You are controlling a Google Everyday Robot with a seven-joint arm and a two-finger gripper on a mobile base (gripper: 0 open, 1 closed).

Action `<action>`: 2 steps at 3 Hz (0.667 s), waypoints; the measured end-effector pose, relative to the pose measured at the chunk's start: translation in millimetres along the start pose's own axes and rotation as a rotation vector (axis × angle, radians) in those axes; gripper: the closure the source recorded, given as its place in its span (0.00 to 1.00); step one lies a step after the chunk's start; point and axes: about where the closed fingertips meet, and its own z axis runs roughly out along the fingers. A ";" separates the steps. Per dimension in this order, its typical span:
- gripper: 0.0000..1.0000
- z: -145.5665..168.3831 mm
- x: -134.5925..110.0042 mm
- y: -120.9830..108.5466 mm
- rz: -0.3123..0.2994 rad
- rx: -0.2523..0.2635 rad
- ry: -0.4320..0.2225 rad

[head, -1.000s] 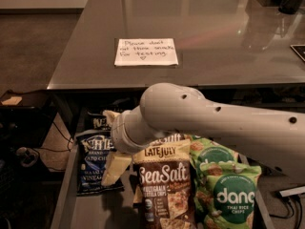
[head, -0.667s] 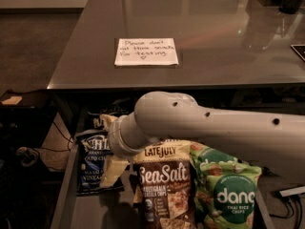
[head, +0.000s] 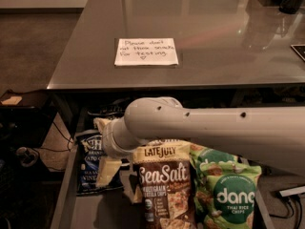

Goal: Pick blue chip bag from top drawer and place on counter

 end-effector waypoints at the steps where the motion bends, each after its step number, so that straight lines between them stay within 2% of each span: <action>1: 0.00 11.4 5.6 -6.7 -0.018 -0.004 0.014; 2: 0.00 18.5 13.9 -12.9 -0.027 -0.005 0.032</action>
Offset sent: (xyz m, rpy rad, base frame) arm 0.0315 0.0002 -0.0295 -0.0563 -0.0234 0.0116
